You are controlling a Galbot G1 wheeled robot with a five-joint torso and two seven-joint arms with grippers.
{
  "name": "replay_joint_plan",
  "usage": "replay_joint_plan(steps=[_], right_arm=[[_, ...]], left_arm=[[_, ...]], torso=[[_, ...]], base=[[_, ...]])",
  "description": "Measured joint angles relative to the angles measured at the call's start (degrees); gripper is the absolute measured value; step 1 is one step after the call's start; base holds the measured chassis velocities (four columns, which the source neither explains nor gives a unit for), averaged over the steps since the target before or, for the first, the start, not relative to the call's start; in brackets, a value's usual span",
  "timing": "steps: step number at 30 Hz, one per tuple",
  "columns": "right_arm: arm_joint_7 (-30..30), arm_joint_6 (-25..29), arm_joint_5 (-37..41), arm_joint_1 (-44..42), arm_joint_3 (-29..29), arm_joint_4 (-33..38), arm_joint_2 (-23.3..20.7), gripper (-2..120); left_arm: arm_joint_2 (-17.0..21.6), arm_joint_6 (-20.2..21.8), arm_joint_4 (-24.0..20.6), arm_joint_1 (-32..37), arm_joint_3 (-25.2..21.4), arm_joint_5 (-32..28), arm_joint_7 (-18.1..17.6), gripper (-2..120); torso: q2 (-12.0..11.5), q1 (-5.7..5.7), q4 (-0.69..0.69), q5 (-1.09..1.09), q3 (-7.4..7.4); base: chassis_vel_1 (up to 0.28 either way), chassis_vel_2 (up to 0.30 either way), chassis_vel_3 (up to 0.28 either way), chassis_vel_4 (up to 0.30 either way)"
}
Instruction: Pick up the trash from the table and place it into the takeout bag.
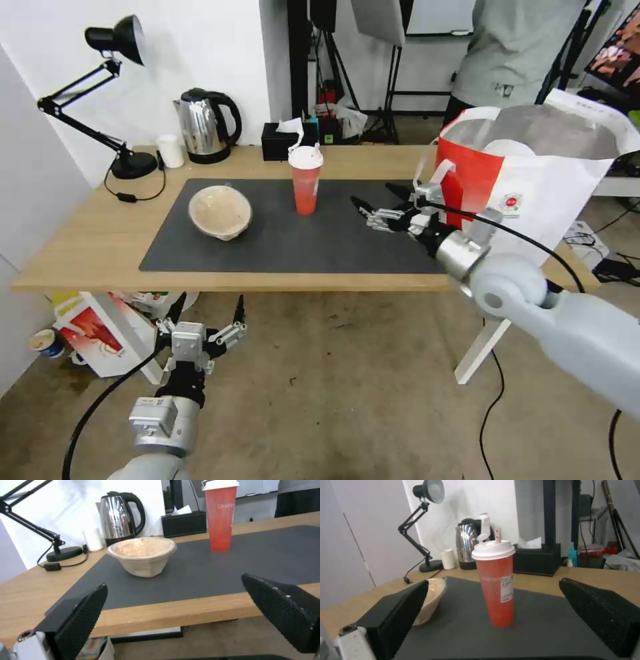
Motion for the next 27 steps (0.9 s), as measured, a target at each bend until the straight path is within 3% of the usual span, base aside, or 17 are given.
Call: replay_joint_plan(steps=[6,27], right_arm=[[-0.01,-0.01,-1.60,3.16,-2.99,-4.52,4.21,100],[-0.14,0.15,-5.56,9.65,-10.70,-16.49,13.00,100]], left_arm=[[0.00,0.00,0.00,0.00,0.00,0.00,0.00,100],[0.00,0.00,0.00,-0.01,0.00,0.00,0.00,100]], torso=[[0.00,0.00,0.00,-0.02,0.00],[0.00,-0.01,0.01,0.00,0.00]], base=[[0.000,0.000,0.000,0.000],[0.000,0.000,0.000,0.000]])
